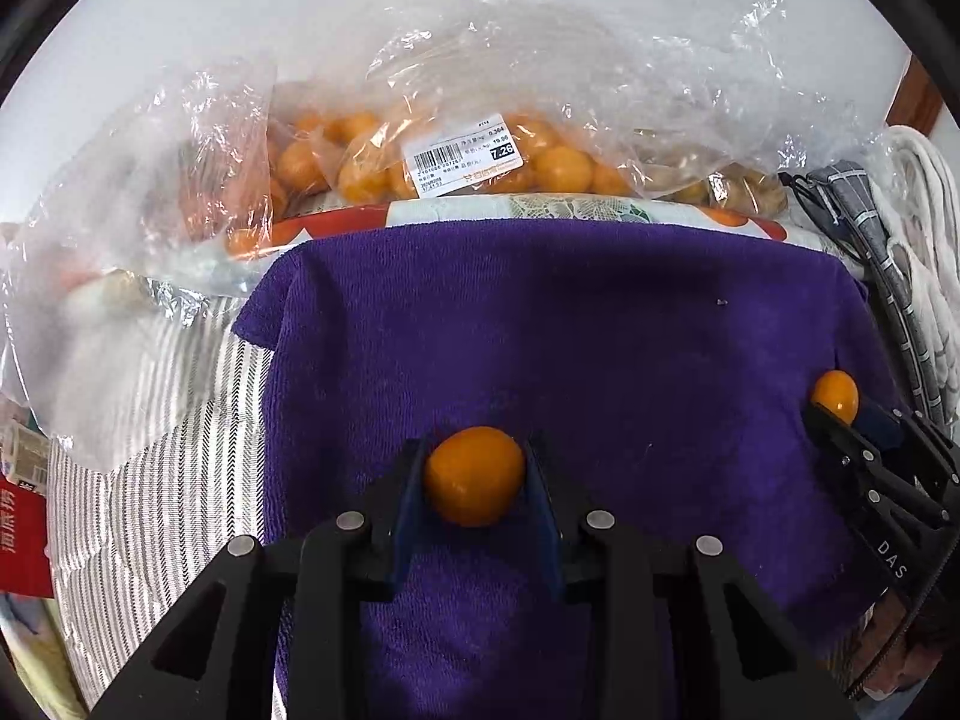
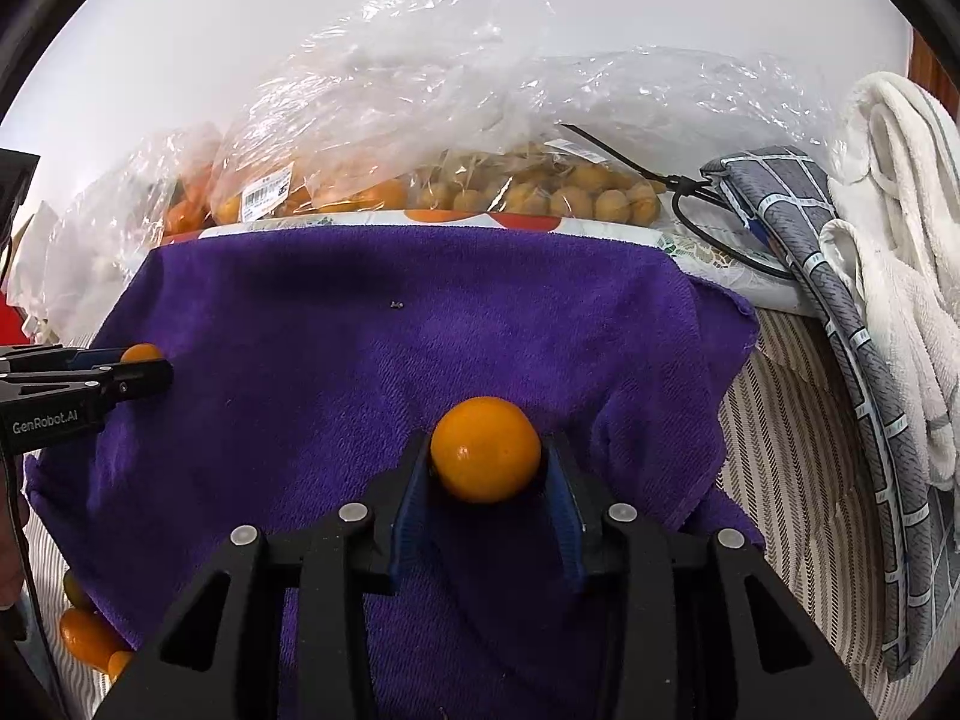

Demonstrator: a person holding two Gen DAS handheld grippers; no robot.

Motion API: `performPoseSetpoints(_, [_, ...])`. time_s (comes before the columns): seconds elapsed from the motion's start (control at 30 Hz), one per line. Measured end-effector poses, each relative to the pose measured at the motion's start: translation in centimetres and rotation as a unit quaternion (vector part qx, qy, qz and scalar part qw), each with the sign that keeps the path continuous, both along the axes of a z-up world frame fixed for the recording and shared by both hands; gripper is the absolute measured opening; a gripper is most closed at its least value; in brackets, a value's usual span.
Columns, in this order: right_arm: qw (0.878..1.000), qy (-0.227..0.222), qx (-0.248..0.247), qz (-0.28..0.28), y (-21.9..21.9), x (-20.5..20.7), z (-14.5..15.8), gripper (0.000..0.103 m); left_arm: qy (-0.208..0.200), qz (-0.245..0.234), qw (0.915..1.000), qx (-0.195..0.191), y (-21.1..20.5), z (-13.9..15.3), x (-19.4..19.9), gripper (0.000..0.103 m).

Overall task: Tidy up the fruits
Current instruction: 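Open the right tool and the left tool to drop oranges onto the towel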

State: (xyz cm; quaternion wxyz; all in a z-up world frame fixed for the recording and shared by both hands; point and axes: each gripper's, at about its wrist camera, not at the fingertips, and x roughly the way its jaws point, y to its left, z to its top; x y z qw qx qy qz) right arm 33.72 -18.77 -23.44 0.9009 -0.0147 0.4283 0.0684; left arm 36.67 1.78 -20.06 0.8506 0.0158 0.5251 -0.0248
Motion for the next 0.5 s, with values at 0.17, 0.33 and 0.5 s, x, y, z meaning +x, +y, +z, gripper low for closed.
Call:
performPoseSetpoints(0.17, [1.000, -0.003, -0.001, 0.010, 0.2, -0.2, 0.2, 0.054, -0.006, 0.000, 1.0000, 0.003, 0.2, 0.7, 0.1, 0.046])
performPoseSetpoints(0.33, [0.999, -0.021, -0.021, 0.013, 0.8, -0.8, 1.0, 0.058, -0.023, -0.002, 0.9997, -0.008, 0.4, 2.1, -0.4, 0.054])
performPoseSetpoints(0.5, [0.998, -0.046, -0.041, -0.005, 1.1, -1.4, 2.5, 0.066, -0.038, -0.004, 0.9992, -0.009, 0.6, 3.6, -0.9, 0.056])
